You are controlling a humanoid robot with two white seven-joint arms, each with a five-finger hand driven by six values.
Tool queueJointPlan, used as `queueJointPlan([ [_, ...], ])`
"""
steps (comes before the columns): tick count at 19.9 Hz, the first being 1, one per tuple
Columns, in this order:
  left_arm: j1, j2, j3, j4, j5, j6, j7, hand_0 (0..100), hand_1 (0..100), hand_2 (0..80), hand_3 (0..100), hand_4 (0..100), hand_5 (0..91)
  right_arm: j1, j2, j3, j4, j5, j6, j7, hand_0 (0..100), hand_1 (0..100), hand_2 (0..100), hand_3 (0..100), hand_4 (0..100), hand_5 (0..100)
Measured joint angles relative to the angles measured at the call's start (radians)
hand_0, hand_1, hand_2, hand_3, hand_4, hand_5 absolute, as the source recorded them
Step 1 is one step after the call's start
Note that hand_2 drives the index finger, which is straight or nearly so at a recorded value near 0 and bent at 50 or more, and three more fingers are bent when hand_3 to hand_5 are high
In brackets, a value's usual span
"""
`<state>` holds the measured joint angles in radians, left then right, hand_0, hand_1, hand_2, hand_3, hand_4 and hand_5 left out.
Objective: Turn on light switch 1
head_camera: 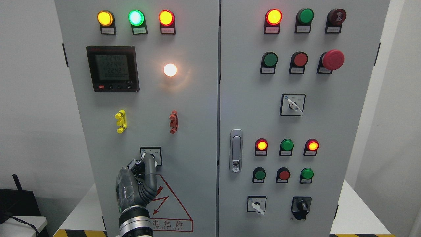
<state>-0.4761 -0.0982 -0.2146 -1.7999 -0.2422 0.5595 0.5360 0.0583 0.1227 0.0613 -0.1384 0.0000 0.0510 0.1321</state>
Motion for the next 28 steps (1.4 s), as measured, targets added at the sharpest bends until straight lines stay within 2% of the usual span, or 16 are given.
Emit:
queueJointPlan([
  [4, 0.001, 0.0, 0.0, 0.001, 0.002, 0.006, -0.001, 47, 14, 56.6, 80, 83, 79.7, 0.0, 0.0, 0.0, 0.0, 0.0, 0.0, 0.004, 12, 39, 0, 0, 0, 0],
  [5, 0.001, 0.0, 0.0, 0.001, 0.002, 0.007, -0.001, 38, 16, 56.6, 80, 83, 79.7, 0.0, 0.0, 0.0, 0.0, 0.0, 0.0, 0.004, 12, 39, 0, 0, 0, 0],
  [8, 0.001, 0.0, -0.001, 0.001, 0.006, 0.011, -0.001, 22, 20, 56.6, 80, 83, 79.6, 0.0, 0.0, 0.0, 0.0, 0.0, 0.0, 0.004, 12, 39, 0, 0, 0, 0],
  [12, 0.002, 0.0, -0.001, 0.001, 0.011, 0.008, -0.001, 6, 23, 56.7, 80, 83, 79.3, 0.0, 0.0, 0.0, 0.0, 0.0, 0.0, 0.004, 12, 39, 0, 0, 0, 0],
  [14, 0.002, 0.0, -0.001, 0.0, 0.013, 0.003, -0.001, 3, 25, 56.8, 80, 83, 79.2, 0.0, 0.0, 0.0, 0.0, 0.0, 0.0, 0.004, 12, 39, 0, 0, 0, 0],
  [23, 0.012, -0.001, -0.001, -0.002, 0.016, -0.006, -0.001, 1, 26, 57.2, 80, 84, 79.0, 0.0, 0.0, 0.0, 0.0, 0.0, 0.0, 0.004, 12, 39, 0, 0, 0, 0],
  [28, 0.039, -0.004, 0.004, -0.004, 0.022, -0.088, -0.002, 0, 26, 57.3, 81, 84, 79.0, 0.0, 0.0, 0.0, 0.0, 0.0, 0.0, 0.004, 12, 39, 0, 0, 0, 0],
])
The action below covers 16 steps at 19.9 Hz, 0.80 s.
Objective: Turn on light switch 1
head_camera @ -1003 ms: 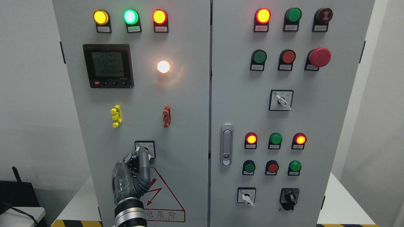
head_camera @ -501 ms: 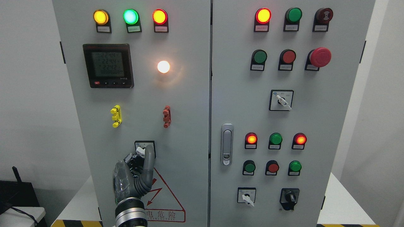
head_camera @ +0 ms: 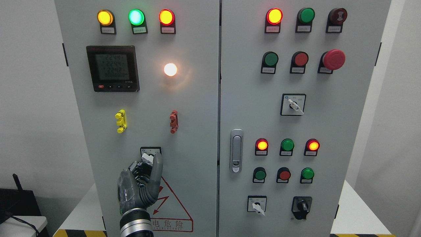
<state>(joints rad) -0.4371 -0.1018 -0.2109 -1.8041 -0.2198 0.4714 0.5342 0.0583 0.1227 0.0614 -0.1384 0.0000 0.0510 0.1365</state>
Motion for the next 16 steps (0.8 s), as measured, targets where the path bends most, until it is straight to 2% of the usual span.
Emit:
queueJointPlan([
  [7, 0.065, -0.002, 0.023, -0.003, 0.016, -0.083, 0.007, 1, 27, 58.0, 83, 86, 79.2, 0.0, 0.0, 0.0, 0.0, 0.0, 0.0, 0.0, 12, 39, 0, 0, 0, 0],
  [10, 0.105, -0.001, 0.039, -0.003, 0.043, -0.178, 0.011, 0, 29, 57.3, 83, 86, 77.7, 0.0, 0.0, 0.0, 0.0, 0.0, 0.0, 0.0, 12, 39, 0, 0, 0, 0],
  [13, 0.166, 0.002, 0.064, -0.001, 0.092, -0.321, -0.035, 0, 29, 52.1, 86, 87, 69.2, 0.0, 0.0, 0.0, 0.0, 0.0, 0.0, 0.001, 12, 39, 0, 0, 0, 0],
  [14, 0.193, 0.004, 0.077, 0.001, 0.105, -0.363, -0.055, 0, 29, 49.0, 86, 86, 62.4, 0.0, 0.0, 0.0, 0.0, 0.0, 0.0, 0.001, 12, 39, 0, 0, 0, 0],
  [15, 0.22, 0.006, 0.089, 0.004, 0.117, -0.42, -0.089, 0, 28, 44.5, 84, 83, 56.1, 0.0, 0.0, 0.0, 0.0, 0.0, 0.0, 0.001, 12, 39, 0, 0, 0, 0],
  [16, 0.251, 0.008, 0.108, 0.01, 0.126, -0.481, -0.121, 0, 27, 43.0, 82, 81, 53.9, 0.0, 0.0, 0.0, 0.0, 0.0, 0.0, 0.001, 12, 39, 0, 0, 0, 0],
])
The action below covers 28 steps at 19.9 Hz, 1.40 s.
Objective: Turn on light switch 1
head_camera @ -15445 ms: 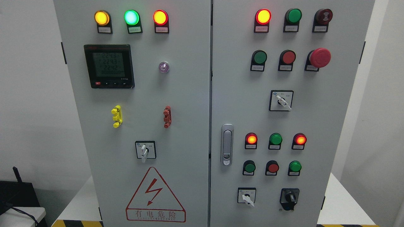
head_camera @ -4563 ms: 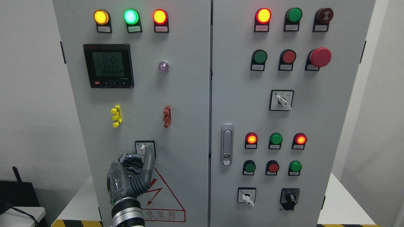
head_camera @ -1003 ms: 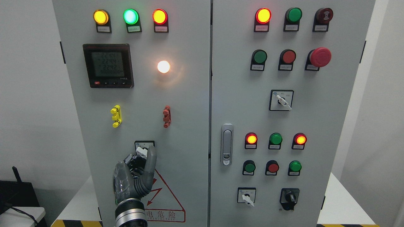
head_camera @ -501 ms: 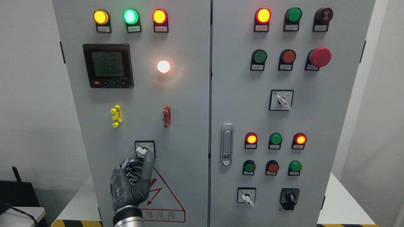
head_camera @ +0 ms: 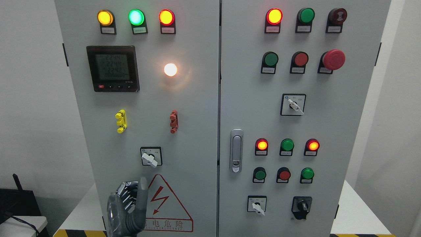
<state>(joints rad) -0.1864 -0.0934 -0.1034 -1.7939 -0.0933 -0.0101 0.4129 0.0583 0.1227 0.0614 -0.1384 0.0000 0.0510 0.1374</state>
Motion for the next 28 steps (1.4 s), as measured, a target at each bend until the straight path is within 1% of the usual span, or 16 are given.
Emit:
queueJointPlan([
  [1, 0.029, 0.002, 0.019, 0.009, 0.008, -0.067, -0.042, 0, 26, 41.2, 77, 78, 51.5, 0.0, 0.0, 0.0, 0.0, 0.0, 0.0, 0.0, 12, 39, 0, 0, 0, 0],
  [2, 0.058, 0.006, 0.043, 0.019, 0.015, -0.145, -0.09, 0, 24, 36.3, 66, 72, 42.6, 0.0, 0.0, 0.0, 0.0, 0.0, 0.0, 0.0, 12, 39, 0, 0, 0, 0],
  [3, 0.088, 0.009, 0.067, 0.033, 0.02, -0.208, -0.14, 0, 23, 31.9, 58, 67, 36.0, 0.0, 0.0, 0.0, 0.0, 0.0, 0.0, 0.0, 12, 39, 0, 0, 0, 0],
  [5, 0.143, 0.018, 0.122, 0.068, 0.028, -0.322, -0.233, 0, 20, 22.7, 44, 50, 20.5, 0.0, 0.0, 0.0, 0.0, 0.0, 0.0, 0.0, 12, 39, 0, 0, 0, 0],
  [6, 0.169, 0.024, 0.152, 0.088, 0.032, -0.373, -0.268, 0, 20, 19.1, 38, 42, 12.0, 0.0, 0.0, 0.0, 0.0, 0.0, 0.0, 0.0, 12, 39, 0, 0, 0, 0],
  [7, 0.196, 0.031, 0.185, 0.115, 0.036, -0.41, -0.298, 0, 19, 12.6, 31, 36, 6.9, 0.0, 0.0, 0.0, 0.0, 0.0, 0.0, 0.0, 12, 39, 0, 0, 0, 0],
  [8, 0.218, 0.036, 0.215, 0.14, 0.041, -0.439, -0.315, 0, 18, 6.6, 24, 30, 3.6, 0.0, 0.0, 0.0, 0.0, 0.0, 0.0, 0.0, 12, 39, 0, 0, 0, 0],
  [9, 0.239, 0.041, 0.246, 0.17, 0.051, -0.467, -0.33, 0, 17, 4.4, 22, 28, 2.8, 0.0, 0.0, 0.0, 0.0, 0.0, 0.0, 0.0, 12, 39, 0, 0, 0, 0],
  [10, 0.258, 0.045, 0.274, 0.201, 0.058, -0.485, -0.34, 6, 17, 3.1, 21, 27, 2.4, 0.0, 0.0, 0.0, 0.0, 0.0, 0.0, 0.001, 12, 39, 0, 0, 0, 0],
  [11, 0.274, 0.05, 0.303, 0.235, 0.064, -0.5, -0.346, 12, 17, 1.6, 20, 26, 2.1, 0.0, 0.0, 0.0, 0.0, 0.0, 0.0, 0.002, 12, 39, 0, 0, 0, 0],
  [12, 0.29, 0.054, 0.332, 0.272, 0.068, -0.511, -0.347, 16, 16, 0.7, 19, 26, 1.6, 0.0, 0.0, 0.0, 0.0, 0.0, 0.0, 0.003, 12, 39, 0, 0, 0, 0],
  [13, 0.304, 0.057, 0.36, 0.311, 0.072, -0.521, -0.35, 21, 14, 0.0, 18, 24, 0.2, 0.0, 0.0, 0.0, 0.0, 0.0, 0.0, 0.003, 12, 39, 0, 0, 0, 0],
  [14, 0.315, 0.06, 0.384, 0.35, 0.076, -0.531, -0.35, 24, 12, 0.0, 16, 22, 0.0, 0.0, 0.0, 0.0, 0.0, 0.0, 0.0, 0.003, 12, 39, 0, 0, 0, 0],
  [19, 0.363, 0.072, 0.493, 0.572, 0.086, -0.548, -0.282, 27, 10, 0.0, 13, 19, 0.0, 0.0, 0.0, 0.0, 0.0, 0.0, 0.0, 0.003, 12, 39, 0, 0, 0, 0],
  [24, 0.396, 0.08, 0.561, 0.829, 0.09, -0.552, -0.267, 28, 16, 0.0, 13, 19, 0.0, 0.0, 0.0, 0.0, 0.0, 0.0, 0.0, 0.001, 12, 39, 0, 0, 0, 0],
  [28, 0.405, 0.084, 0.564, 1.049, 0.092, -0.541, -0.271, 32, 22, 0.0, 5, 12, 0.0, 0.0, 0.0, 0.0, 0.0, 0.0, 0.0, 0.0, 12, 39, 0, 0, 0, 0],
])
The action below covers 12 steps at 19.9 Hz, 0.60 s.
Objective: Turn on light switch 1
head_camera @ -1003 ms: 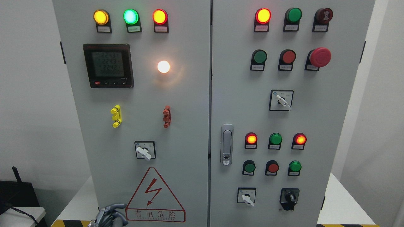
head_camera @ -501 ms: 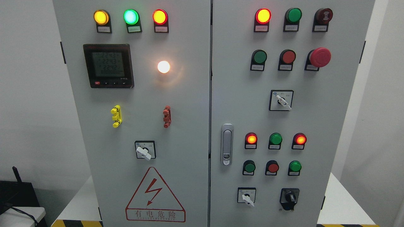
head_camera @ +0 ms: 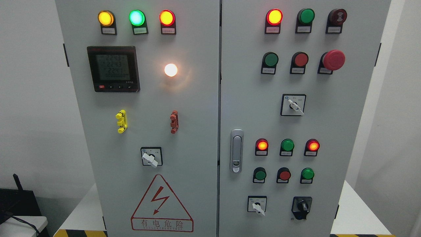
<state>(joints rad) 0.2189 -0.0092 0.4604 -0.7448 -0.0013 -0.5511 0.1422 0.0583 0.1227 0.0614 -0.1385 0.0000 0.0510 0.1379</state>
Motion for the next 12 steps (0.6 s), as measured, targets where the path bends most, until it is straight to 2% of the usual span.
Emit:
queueJointPlan([
  [4, -0.024, 0.003, -0.049, 0.232, 0.001, 0.012, -0.013, 36, 22, 0.0, 1, 8, 0.0, 0.0, 0.0, 0.0, 0.0, 0.0, 0.0, -0.001, 12, 39, 0, 0, 0, 0],
  [8, -0.05, -0.002, -0.121, 0.412, 0.001, 0.127, -0.044, 38, 18, 0.0, 0, 1, 0.0, 0.0, 0.0, 0.0, 0.0, 0.0, 0.0, -0.001, 12, 39, 0, 0, 0, 0],
  [10, -0.063, -0.006, -0.153, 0.477, -0.011, 0.199, -0.082, 39, 16, 0.0, 0, 0, 0.0, 0.0, 0.0, 0.0, 0.0, 0.0, 0.0, -0.001, 12, 39, 0, 0, 0, 0],
  [12, -0.073, -0.01, -0.183, 0.536, -0.036, 0.275, -0.142, 40, 13, 0.0, 0, 0, 0.0, 0.0, 0.0, 0.0, 0.0, 0.0, 0.0, -0.001, 12, 39, 0, 0, 0, 0],
])
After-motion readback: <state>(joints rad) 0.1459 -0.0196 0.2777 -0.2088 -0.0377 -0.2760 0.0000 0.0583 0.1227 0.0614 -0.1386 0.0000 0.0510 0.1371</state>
